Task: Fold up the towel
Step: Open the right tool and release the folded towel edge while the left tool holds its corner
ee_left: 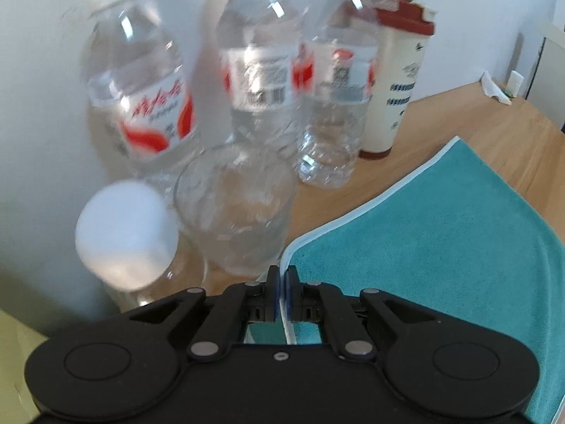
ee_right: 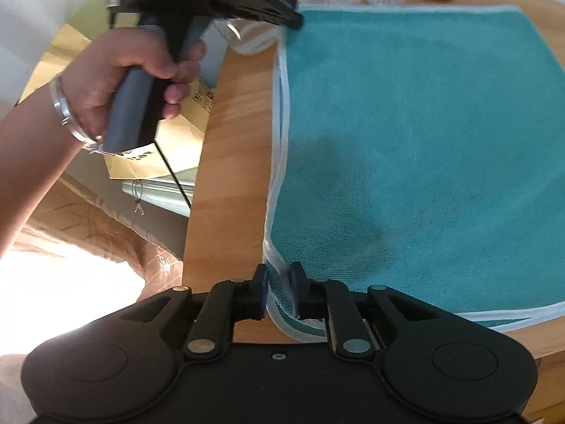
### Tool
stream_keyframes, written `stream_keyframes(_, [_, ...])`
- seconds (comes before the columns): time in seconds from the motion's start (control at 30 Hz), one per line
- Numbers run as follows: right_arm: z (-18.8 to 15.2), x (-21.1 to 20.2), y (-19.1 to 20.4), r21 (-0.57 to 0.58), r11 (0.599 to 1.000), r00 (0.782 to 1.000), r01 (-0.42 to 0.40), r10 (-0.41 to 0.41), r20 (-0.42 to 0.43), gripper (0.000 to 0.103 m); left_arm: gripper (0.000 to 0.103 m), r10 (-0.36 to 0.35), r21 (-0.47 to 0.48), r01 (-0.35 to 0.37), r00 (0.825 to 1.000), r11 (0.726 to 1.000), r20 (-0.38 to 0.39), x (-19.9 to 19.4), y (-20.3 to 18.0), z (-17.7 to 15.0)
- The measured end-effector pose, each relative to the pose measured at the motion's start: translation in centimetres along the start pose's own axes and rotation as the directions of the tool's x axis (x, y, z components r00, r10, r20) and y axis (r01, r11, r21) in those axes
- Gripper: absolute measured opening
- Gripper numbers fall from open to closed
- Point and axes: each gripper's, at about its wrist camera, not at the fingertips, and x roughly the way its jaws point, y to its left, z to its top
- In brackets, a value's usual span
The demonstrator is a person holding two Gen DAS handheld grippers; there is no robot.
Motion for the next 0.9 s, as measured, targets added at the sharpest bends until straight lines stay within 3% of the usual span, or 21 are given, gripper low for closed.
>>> stream_keyframes(0.2, [-0.6, -0.4, -0.3, 0.014, 1.000, 1.000, 0.000, 0.000, 0.010, 0.028, 0.003, 0.006, -0.020, -0.006, 1.000, 1.000, -0.026, 0.7, 0.9, -1.1])
stream_keyframes(0.33, [-0.8, -2.7, -1.1, 0.024, 1.000, 0.997, -0.018, 0.017, 0.069, 0.041, 0.003, 0.006, -0.024, -0.007, 0.999, 1.000, -0.033, 0.9, 1.1, -1.2])
stream_keyframes(0.5, [-1.5, -1.8, -0.3, -0.092, 0.996, 1.000, 0.022, -0.020, 0.019, 0.041, 0.003, 0.002, -0.030, -0.004, 0.999, 1.000, -0.036, 1.0, 1.3, -1.1])
stream_keyframes(0.7, [-2.4, 0.7, 2.7, -0.279, 0.957, 0.996, 0.080, -0.090, -0.022, 0.041, 0.003, -0.009, -0.048, 0.007, 0.999, 0.999, -0.039, 0.6, 1.6, -1.0])
stream_keyframes(0.9, [-2.5, 1.2, 2.6, -0.297, 0.949, 0.990, 0.111, -0.130, -0.046, 0.037, 0.003, -0.012, -0.047, 0.009, 0.999, 0.999, -0.046, 0.6, 1.6, -0.9])
